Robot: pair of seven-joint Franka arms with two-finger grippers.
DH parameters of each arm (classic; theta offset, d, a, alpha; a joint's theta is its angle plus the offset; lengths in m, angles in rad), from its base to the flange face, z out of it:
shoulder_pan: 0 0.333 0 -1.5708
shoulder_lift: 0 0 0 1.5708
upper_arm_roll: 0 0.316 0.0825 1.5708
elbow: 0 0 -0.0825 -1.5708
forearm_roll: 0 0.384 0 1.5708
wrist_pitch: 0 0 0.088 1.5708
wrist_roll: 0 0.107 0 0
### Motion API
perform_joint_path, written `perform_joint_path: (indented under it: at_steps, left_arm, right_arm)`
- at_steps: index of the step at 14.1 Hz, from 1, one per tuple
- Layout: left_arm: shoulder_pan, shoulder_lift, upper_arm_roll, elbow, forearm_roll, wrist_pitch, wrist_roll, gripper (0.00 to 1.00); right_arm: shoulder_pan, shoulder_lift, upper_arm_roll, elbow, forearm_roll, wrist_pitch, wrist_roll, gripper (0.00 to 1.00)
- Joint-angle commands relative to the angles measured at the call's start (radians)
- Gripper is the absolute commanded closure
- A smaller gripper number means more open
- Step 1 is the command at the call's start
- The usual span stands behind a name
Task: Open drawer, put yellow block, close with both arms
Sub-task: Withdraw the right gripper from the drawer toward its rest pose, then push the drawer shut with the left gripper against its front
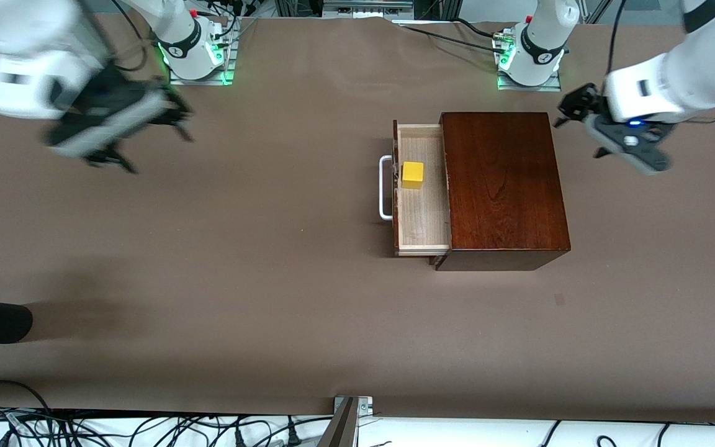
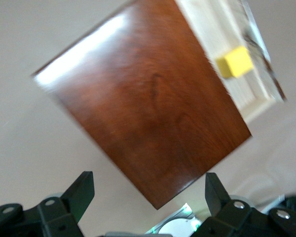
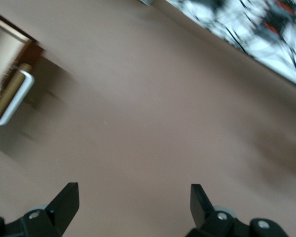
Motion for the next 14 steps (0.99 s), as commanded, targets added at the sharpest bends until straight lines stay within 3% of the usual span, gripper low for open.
perform_joint_path:
  at_steps: [1,3,5,7,14]
  left_arm:
    - [-0.044,0.09,-0.034,0.02,-0.068,-0.073,0.117,0.0]
    - [-0.096,0.164,-0.071,0.061,-0.215,-0.093,0.112,0.0]
    - [-0.169,0.289,-0.079,0.199,-0.234,-0.116,0.114,0.0]
    - [-0.226,0.368,-0.08,0.249,-0.233,-0.101,0.131,0.0]
    - [-0.455,0.518,-0.083,0.275,-0.044,0.284,0.338,0.0]
  right_arm:
    - [0.004,-0.094,-0.096,-0.132,0.024,-0.027,0.017,0.0]
    - [-0.008,-0.107,-0.118,-0.168,0.024,-0.045,0.037,0.0]
    - [-0.016,-0.113,-0.118,-0.191,0.026,-0.038,0.08,0.0]
    - [-0.019,-0.11,-0.118,-0.186,0.024,-0.048,0.099,0.0]
    - [-0.013,-0.097,-0.11,-0.186,-0.011,-0.047,0.105,0.0]
